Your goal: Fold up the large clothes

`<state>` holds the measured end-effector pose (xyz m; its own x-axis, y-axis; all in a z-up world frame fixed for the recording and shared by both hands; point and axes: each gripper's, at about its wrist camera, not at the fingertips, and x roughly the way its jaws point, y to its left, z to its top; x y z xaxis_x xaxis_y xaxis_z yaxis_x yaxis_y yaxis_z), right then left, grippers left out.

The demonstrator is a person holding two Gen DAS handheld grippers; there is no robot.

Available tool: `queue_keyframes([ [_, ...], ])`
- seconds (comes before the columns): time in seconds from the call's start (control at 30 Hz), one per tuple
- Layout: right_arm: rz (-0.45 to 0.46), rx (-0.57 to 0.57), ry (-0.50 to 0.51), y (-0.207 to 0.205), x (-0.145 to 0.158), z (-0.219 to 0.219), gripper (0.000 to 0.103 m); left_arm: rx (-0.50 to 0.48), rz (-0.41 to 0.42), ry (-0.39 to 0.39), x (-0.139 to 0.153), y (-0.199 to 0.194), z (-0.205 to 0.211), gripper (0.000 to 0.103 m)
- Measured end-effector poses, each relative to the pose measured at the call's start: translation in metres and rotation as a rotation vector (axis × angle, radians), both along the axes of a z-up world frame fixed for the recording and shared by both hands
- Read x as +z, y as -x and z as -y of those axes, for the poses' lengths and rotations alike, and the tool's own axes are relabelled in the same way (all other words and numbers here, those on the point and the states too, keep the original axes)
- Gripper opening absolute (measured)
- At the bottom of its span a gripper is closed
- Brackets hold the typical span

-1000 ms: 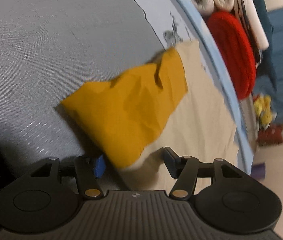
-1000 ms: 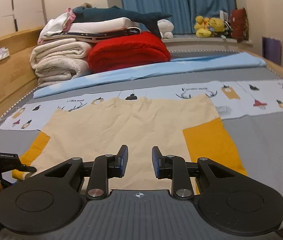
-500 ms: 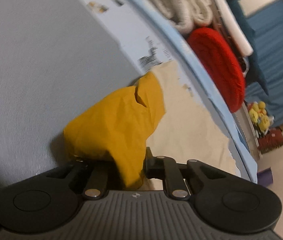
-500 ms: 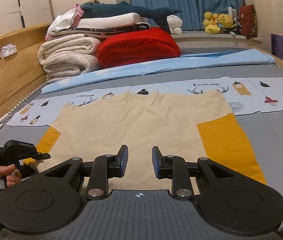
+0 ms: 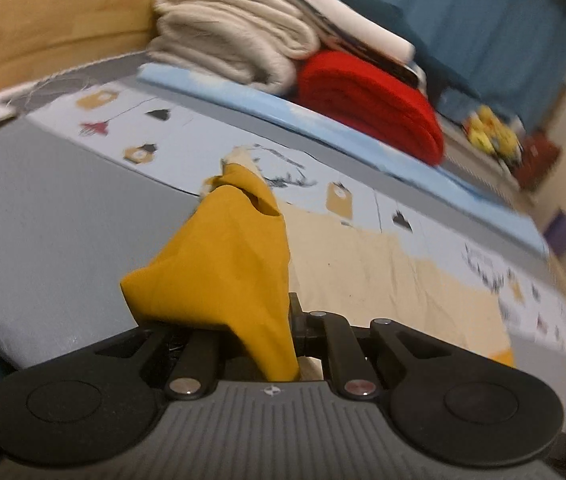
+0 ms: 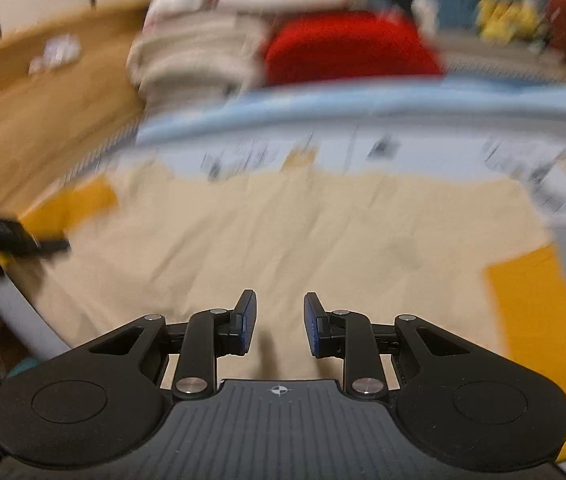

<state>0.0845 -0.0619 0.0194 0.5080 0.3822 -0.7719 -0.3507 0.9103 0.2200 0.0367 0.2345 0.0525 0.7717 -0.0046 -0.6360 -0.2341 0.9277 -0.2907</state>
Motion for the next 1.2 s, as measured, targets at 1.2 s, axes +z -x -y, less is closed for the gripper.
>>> queue_keyframes([
  [1.2,0.531,-0.468,0.098,0.007,0.106,0.353,0.026,-0.218,0.176,-0.315,0.043,-0.025,0.233,0.011],
])
